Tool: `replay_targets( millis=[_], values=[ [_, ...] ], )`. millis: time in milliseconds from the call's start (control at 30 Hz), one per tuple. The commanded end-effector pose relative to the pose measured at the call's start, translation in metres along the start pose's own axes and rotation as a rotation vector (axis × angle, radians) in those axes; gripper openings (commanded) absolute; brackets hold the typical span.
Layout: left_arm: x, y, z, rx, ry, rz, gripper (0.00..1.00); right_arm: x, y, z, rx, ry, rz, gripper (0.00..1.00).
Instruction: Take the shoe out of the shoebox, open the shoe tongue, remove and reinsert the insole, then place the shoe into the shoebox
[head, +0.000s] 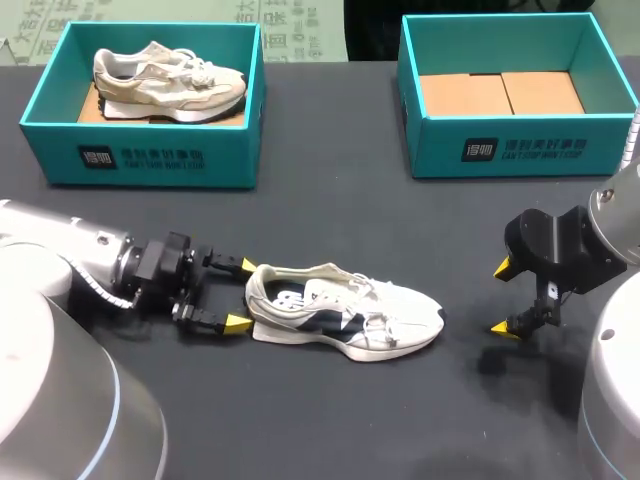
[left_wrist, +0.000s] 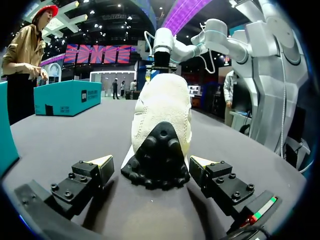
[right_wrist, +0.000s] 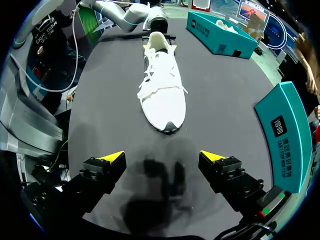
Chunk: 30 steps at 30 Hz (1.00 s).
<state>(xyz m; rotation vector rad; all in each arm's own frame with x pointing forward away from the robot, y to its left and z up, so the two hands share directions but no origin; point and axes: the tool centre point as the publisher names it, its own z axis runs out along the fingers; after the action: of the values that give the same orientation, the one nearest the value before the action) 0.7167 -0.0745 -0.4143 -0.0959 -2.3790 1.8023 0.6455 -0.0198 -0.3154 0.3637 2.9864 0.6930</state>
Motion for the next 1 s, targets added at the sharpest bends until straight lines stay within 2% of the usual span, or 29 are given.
replay_targets(
  millis=[33,1000],
  values=[
    [0.000,0.000,0.008,-0.001,0.002,-0.003,1.00,0.002,0.000,0.000,0.001,-0.003,0.000,1.00],
    [-0.001,-0.008,0.037,-0.010,0.016,0.002,1.00,0.002,0.000,0.000,0.001,-0.003,0.000,1.00]
  ],
)
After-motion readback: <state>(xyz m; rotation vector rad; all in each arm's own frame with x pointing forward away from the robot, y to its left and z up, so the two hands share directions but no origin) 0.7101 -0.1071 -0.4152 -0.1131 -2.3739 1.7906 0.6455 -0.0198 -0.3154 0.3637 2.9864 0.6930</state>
